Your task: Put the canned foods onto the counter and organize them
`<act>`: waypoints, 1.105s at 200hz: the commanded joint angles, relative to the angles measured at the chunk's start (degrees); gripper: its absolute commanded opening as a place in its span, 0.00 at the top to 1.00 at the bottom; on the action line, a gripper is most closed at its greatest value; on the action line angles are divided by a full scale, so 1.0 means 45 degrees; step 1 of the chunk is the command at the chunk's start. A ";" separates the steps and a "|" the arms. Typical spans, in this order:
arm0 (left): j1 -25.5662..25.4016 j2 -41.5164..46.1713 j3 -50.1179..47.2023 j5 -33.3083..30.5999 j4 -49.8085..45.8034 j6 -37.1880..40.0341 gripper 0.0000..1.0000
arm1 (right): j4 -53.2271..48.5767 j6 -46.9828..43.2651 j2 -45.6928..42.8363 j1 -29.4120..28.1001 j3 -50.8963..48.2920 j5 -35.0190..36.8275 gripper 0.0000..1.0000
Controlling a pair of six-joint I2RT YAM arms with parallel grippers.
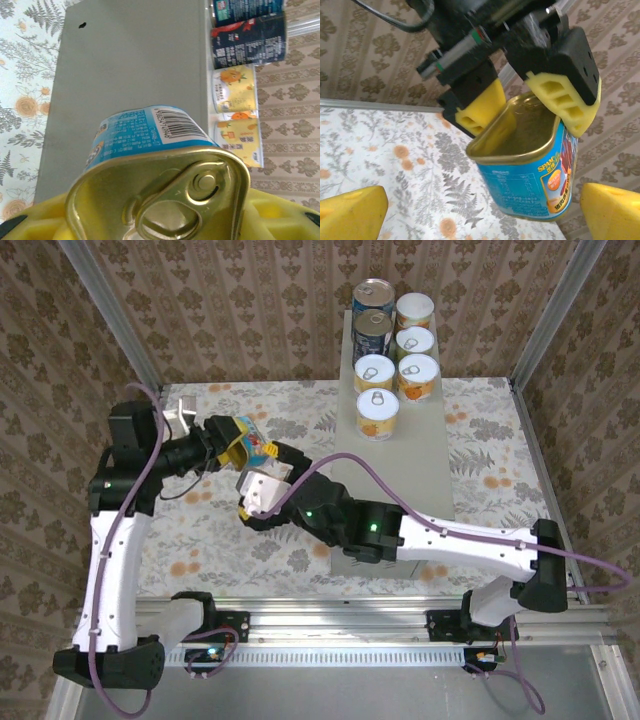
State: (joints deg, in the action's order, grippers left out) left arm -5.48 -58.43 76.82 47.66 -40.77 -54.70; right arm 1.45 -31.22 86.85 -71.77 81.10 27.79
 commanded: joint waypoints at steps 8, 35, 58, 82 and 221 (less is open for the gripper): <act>0.0119 0.0348 0.0744 0.1101 -0.0013 -0.0174 0.81 | 0.1709 -0.0699 0.0529 0.0106 0.0697 0.1379 0.01; 0.0124 0.0433 0.1076 0.1283 -0.0400 -0.0011 0.81 | 0.2527 -0.1084 0.1102 0.0166 0.0950 0.2159 0.06; 0.0164 0.0491 0.1230 0.1334 -0.0760 0.0192 0.81 | 0.2684 -0.1128 0.1339 0.0225 0.1170 0.2282 0.11; 0.0234 0.0564 0.1153 0.1368 -0.0871 0.0258 0.80 | 0.2835 -0.1148 0.1423 0.0245 0.1187 0.2398 0.22; 0.0260 0.0720 0.1104 0.1497 -0.1260 0.1527 0.24 | 0.3013 -0.0264 0.0616 0.0458 0.0791 0.1464 0.48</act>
State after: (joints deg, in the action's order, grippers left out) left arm -4.40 -56.88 80.01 51.92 -46.11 -52.14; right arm 11.00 -35.66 92.66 -70.32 84.38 35.27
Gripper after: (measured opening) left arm 0.717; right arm 0.601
